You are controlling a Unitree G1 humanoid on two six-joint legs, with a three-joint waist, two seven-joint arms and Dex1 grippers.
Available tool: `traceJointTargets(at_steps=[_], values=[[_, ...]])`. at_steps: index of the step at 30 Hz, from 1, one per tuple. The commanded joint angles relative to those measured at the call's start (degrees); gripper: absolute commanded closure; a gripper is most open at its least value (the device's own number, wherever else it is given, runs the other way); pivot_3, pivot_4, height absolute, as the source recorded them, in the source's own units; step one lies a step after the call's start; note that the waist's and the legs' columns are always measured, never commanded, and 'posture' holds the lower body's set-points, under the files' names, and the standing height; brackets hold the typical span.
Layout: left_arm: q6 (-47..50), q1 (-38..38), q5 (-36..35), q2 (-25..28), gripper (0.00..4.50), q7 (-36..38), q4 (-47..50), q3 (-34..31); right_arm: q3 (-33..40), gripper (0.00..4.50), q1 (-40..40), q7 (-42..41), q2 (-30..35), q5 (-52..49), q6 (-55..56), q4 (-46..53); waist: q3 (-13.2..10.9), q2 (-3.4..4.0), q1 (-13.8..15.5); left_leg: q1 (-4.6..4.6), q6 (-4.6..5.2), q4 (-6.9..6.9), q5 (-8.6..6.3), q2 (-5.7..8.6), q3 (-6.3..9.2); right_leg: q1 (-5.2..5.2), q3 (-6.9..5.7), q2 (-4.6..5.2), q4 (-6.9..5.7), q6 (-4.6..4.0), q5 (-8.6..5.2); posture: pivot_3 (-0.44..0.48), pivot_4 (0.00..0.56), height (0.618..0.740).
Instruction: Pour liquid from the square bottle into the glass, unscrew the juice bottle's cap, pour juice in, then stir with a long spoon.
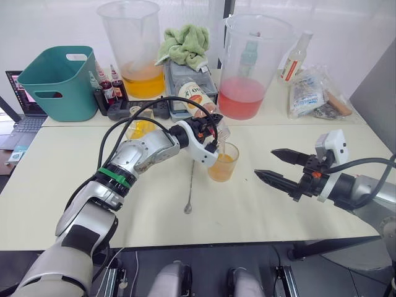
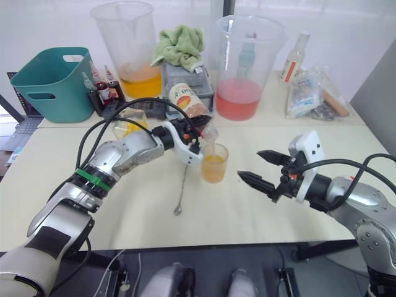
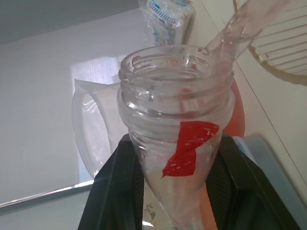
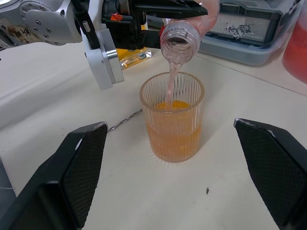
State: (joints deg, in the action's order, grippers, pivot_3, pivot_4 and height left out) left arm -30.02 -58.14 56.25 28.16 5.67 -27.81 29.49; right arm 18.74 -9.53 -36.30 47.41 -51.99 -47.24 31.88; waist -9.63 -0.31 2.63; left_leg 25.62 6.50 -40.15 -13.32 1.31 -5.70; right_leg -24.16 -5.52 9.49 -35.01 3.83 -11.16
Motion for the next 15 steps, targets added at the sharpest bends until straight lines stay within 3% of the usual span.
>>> traceJointTargets(at_steps=[1, 12, 15], values=[[0.1, -2.0, -1.7, 0.0, 3.23, -0.1, 2.7, -1.3, 0.6, 0.02, -0.7, -0.7, -0.1, 0.1, 1.5, 0.3, 0.0, 0.0, 0.0, 0.0, 0.0, 0.0, 0.0, 0.0, 0.0, 0.0, 0.0, 0.0, 0.0, 0.0, 0.0, 0.0, 0.15, 0.74], [1.9, -0.8, -12.0, -1.7, 3.23, 7.7, 3.2, -4.4, -0.1, 0.02, -1.8, -1.5, -0.3, 0.9, 1.5, -0.5, 0.0, 0.0, -0.2, 0.0, 0.0, -0.04, 0.0, -0.01, 0.01, 0.0, 0.0, 0.0, -0.01, 0.0, 0.0, 0.0, 0.15, 0.74], [4.7, 0.8, -20.2, -3.3, 3.23, 12.8, 3.7, -7.4, -0.8, 0.02, -2.9, -1.5, -0.5, 1.1, 1.3, -0.9, 0.0, 0.0, -0.2, 0.0, 0.0, -0.04, 0.0, -0.01, 0.0, 0.0, 0.0, -0.01, -0.02, 0.0, 0.0, 0.0, 0.15, 0.74]])
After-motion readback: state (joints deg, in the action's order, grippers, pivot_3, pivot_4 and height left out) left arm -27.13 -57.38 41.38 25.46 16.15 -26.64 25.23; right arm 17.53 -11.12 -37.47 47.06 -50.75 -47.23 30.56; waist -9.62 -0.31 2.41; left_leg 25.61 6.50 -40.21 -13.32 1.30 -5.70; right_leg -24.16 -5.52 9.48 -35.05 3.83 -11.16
